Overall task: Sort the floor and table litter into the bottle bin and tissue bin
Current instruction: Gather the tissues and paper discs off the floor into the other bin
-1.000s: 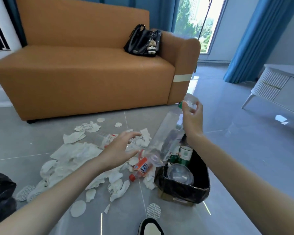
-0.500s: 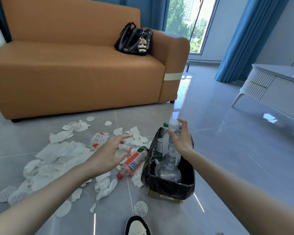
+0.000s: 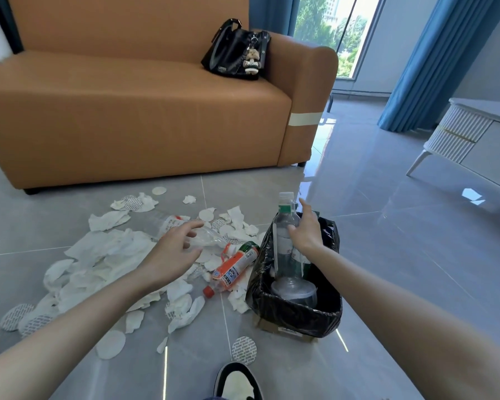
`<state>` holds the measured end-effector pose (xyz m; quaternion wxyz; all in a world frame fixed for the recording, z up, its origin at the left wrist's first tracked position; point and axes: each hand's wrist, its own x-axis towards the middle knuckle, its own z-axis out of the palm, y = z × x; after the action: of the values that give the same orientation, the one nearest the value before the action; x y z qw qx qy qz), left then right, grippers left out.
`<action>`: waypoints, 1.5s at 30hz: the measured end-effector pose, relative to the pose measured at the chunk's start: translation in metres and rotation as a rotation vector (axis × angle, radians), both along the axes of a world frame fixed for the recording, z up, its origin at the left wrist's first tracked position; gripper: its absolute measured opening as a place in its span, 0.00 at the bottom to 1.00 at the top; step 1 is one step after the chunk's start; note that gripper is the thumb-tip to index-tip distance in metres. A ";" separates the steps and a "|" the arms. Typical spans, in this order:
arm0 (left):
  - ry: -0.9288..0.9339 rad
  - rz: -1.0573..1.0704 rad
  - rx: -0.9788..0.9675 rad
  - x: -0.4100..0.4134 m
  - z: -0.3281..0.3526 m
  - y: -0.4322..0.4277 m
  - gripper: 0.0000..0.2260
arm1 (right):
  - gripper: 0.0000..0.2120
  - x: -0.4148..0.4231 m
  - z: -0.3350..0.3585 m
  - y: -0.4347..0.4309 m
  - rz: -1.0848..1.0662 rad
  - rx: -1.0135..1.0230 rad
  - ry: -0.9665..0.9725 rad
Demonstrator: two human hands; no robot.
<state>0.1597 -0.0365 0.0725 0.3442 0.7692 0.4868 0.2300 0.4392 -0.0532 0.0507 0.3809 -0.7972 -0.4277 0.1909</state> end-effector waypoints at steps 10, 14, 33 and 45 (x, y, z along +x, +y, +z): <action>0.021 0.081 -0.025 -0.025 -0.009 -0.003 0.17 | 0.13 -0.081 -0.011 -0.028 0.417 0.050 -0.094; 0.067 0.137 -0.054 -0.052 -0.025 -0.001 0.18 | 0.11 -0.116 -0.034 -0.030 0.579 -0.030 -0.135; 0.287 0.264 -0.262 -0.152 -0.165 0.024 0.27 | 0.32 -0.204 -0.176 0.031 0.890 -0.535 -0.415; 0.609 0.080 -0.168 -0.133 -0.223 0.054 0.34 | 0.18 -0.206 -0.213 0.032 0.883 -0.390 -0.421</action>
<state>0.0266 0.0174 -0.1506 0.2355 0.7519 0.6146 -0.0387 0.2336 -0.0212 -0.1622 0.0146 -0.6183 -0.7466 0.2450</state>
